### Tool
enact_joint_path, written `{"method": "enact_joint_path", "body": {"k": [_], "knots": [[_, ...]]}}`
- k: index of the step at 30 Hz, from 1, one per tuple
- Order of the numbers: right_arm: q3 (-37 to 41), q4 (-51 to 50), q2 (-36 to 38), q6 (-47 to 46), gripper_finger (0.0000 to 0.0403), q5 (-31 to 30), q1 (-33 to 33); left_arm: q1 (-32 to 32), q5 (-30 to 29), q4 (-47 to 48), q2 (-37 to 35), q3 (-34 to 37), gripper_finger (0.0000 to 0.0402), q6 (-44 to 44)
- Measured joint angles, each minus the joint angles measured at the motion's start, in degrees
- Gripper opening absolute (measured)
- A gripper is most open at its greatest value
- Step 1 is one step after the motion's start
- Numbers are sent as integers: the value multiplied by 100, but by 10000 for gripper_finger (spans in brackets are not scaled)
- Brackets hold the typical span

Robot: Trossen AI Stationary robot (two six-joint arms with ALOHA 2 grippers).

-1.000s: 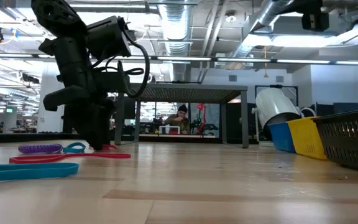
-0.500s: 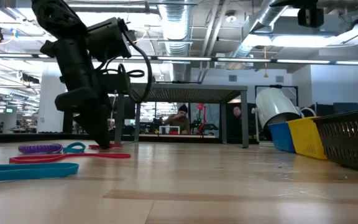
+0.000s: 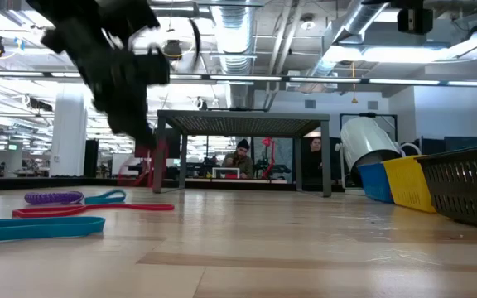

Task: Pick & Place Office Desk Supplies
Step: Put the red rubber band into the yellow basket

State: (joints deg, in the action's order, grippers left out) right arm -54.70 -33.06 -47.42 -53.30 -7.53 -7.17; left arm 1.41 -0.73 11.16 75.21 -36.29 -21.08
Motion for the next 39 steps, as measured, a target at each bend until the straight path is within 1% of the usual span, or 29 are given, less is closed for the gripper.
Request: {"method": "enact_joint_path", "body": {"k": [3, 9, 12, 15, 19, 23, 26, 31, 34, 39], "knots": [[0, 575, -138, 353, 111, 0, -151, 62, 180, -442, -402, -4, 0, -362], [-2, 2296, -736, 1468, 111, 75, -476, 135, 306, -1944, -982, -11, 0, -811], [-2, 2924, -1117, 1773, 114, 215, -597, 135, 410, -2724, -1173, -14, 0, -969], [-4, 3289, -1489, 1749, 130, 258, -611, 133, 473, -3369, -1281, -24, 0, -1134], [-4, 3916, -2030, 1731, 169, 245, -573, 133, 564, -4029, -1308, -22, 0, -1353], [-4, 5274, -2599, 1576, 207, 168, -479, 133, 554, -4388, -1260, -22, 0, -1555], [-4, 5947, -2955, 1322, 221, 166, -321, 134, 545, -4626, -1238, -22, 0, -1688], [-4, 6490, -3357, 1191, 221, 154, -126, 150, 509, -4889, -1240, -22, 0, -1738], [-4, 6856, -3530, 1126, 216, 166, -124, 150, 498, -4995, -1245, -24, 0, -1739], [-6, 7179, -3769, 1081, 209, 166, -124, 150, 372, -5083, -1244, -24, 0, -1798]]}}
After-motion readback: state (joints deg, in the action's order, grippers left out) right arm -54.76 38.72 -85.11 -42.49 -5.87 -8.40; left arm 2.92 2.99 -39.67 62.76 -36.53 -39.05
